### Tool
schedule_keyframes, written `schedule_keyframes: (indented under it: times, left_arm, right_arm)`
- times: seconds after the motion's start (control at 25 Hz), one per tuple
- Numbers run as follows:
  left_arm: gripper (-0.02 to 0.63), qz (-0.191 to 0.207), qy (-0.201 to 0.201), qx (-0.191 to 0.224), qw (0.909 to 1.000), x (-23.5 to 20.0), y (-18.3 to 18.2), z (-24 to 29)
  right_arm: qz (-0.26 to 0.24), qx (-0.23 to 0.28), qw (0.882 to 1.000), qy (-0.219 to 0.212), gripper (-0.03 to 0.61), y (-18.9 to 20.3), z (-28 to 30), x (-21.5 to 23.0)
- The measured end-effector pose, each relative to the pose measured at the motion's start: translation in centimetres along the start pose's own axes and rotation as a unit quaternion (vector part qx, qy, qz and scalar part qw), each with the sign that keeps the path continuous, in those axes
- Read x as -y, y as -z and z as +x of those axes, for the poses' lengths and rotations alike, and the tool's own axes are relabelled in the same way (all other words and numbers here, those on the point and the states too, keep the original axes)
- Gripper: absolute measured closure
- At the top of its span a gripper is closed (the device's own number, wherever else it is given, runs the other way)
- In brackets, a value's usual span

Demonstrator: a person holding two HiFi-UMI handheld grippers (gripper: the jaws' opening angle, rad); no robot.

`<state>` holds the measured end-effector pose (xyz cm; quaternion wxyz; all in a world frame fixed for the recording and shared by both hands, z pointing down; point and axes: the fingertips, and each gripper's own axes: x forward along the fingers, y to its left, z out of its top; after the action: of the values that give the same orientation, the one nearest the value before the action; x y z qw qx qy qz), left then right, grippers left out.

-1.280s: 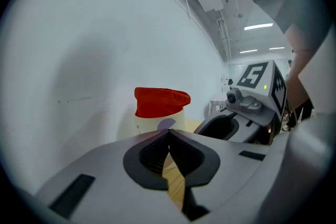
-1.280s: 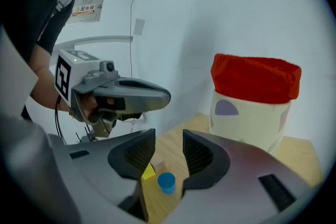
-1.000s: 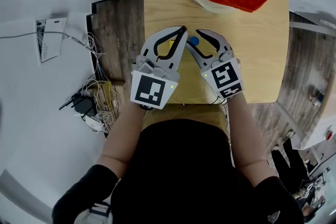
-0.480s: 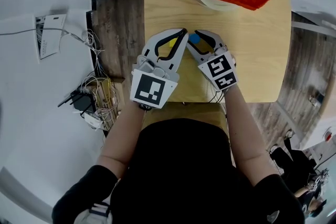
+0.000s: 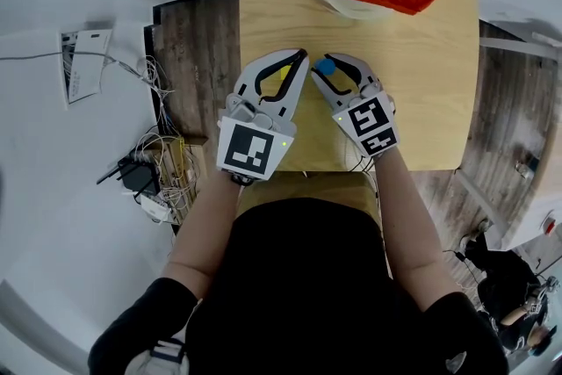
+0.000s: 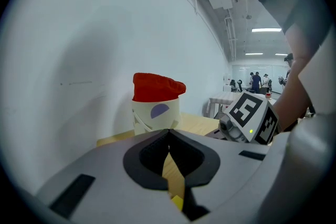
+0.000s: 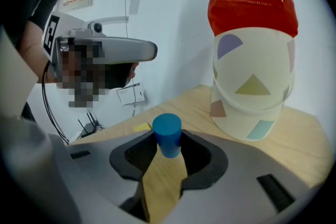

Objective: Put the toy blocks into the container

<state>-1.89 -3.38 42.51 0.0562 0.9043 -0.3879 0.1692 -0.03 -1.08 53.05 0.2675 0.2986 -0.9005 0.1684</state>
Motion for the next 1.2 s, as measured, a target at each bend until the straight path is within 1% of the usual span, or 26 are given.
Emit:
schedule_keyframes:
  times: [0.16, 0.32, 0.44, 0.56, 0.72, 0.84, 0.92, 1.04, 1.08, 1.2]
  left_arm:
    - [0.604, 0.024, -0.018, 0.012, 0.9995, -0.8, -2.2, -0.5]
    - [0.604, 0.047, -0.029, 0.035, 0.9979, -1.7, -5.3, -0.7]
    - [0.604, 0.063, -0.037, 0.056, 0.9958, -2.1, -7.4, -1.2]
    - [0.604, 0.074, -0.043, 0.073, 0.9936, -2.6, -9.5, -1.6]
    - [0.604, 0.097, -0.050, 0.094, 0.9896, -2.9, -11.9, -2.4]
    - [0.604, 0.106, -0.059, 0.108, 0.9866, -3.2, -13.5, -3.1]
    - [0.604, 0.111, -0.066, 0.107, 0.9859, -3.3, -14.2, -3.5]
    - [0.604, 0.128, -0.068, 0.111, 0.9833, -3.1, -15.3, -3.7]
    - [0.604, 0.132, -0.067, 0.115, 0.9822, -3.1, -15.7, -3.8]
    - [0.604, 0.134, -0.067, 0.122, 0.9811, -3.2, -16.4, -3.8]
  right_arm:
    - [-0.013, 0.032, 0.999, 0.016, 0.420, -3.2, -2.3, 0.2]
    - [-0.040, 0.075, 0.996, 0.034, 0.420, -7.8, -5.1, 0.6]
    - [-0.079, 0.104, 0.990, 0.049, 0.420, -11.2, -7.2, 0.1]
    - [-0.101, 0.135, 0.984, 0.061, 0.420, -14.4, -9.3, -0.7]
    - [-0.129, 0.169, 0.974, 0.074, 0.420, -17.7, -12.1, -1.7]
    - [-0.155, 0.185, 0.967, 0.078, 0.420, -19.8, -13.6, -2.5]
    - [-0.158, 0.205, 0.962, 0.083, 0.420, -21.1, -14.8, -2.9]
    - [-0.128, 0.252, 0.955, 0.093, 0.420, -23.4, -17.1, -2.9]
    - [-0.127, 0.261, 0.952, 0.095, 0.420, -23.9, -17.6, -2.9]
    - [-0.141, 0.262, 0.950, 0.098, 0.420, -24.5, -17.9, -2.8]
